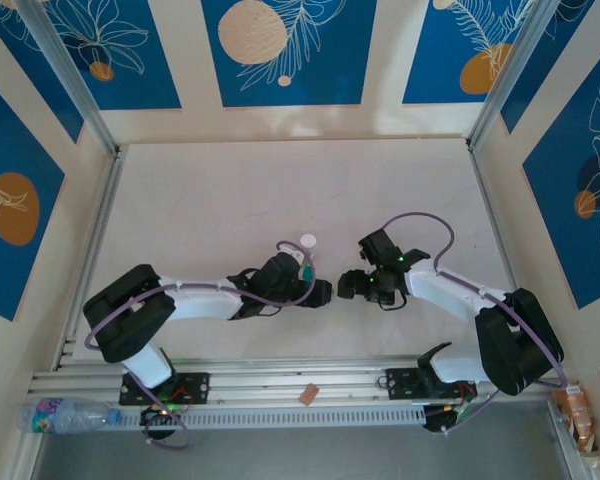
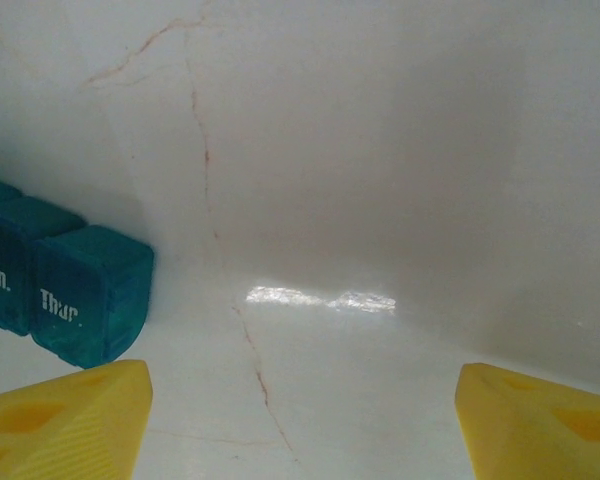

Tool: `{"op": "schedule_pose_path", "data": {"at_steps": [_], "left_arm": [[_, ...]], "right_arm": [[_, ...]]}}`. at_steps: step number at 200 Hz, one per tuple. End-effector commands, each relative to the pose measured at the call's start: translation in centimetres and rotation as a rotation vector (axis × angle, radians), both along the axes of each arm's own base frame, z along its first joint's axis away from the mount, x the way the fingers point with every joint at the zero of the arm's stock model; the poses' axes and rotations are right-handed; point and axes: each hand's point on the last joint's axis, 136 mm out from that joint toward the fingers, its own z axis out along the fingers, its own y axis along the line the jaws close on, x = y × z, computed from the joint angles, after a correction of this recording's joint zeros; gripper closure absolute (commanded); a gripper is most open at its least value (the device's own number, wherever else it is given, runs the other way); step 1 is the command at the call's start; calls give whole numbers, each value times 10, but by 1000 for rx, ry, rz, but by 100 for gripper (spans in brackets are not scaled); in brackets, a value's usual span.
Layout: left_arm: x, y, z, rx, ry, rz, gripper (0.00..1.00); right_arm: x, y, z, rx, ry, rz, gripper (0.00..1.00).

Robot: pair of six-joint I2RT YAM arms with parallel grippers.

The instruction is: Sort the pills into containers

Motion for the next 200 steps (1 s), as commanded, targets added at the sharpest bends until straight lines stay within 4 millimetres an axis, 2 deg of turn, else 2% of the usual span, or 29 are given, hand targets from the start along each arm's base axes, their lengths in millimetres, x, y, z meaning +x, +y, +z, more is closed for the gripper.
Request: {"op": "schedule_pose_path", "data": {"at_steps": [1, 34, 68, 98, 122, 157, 200], "left_arm": [[9, 2, 31, 4, -77, 13, 0], [24, 30, 56, 20, -137, 81, 0], [40, 78, 76, 8, -174, 202, 0], [45, 117, 84, -23, -181, 296, 0], [44, 141, 81, -39, -171, 348, 0], [41, 160, 76, -53, -161, 386, 0], [39, 166, 68, -56, -143, 391, 0]], "right_arm": [[1, 14, 9, 9, -42, 79, 20], [-2, 24, 7, -46, -63, 157, 20], [-5, 37, -1, -132, -74, 229, 21], [-1, 45, -7, -177, -71, 246, 28], [4, 56, -7, -165, -70, 254, 37], [7, 70, -9, -167, -67, 277, 46], [10, 80, -12, -173, -57, 284, 58]]}}
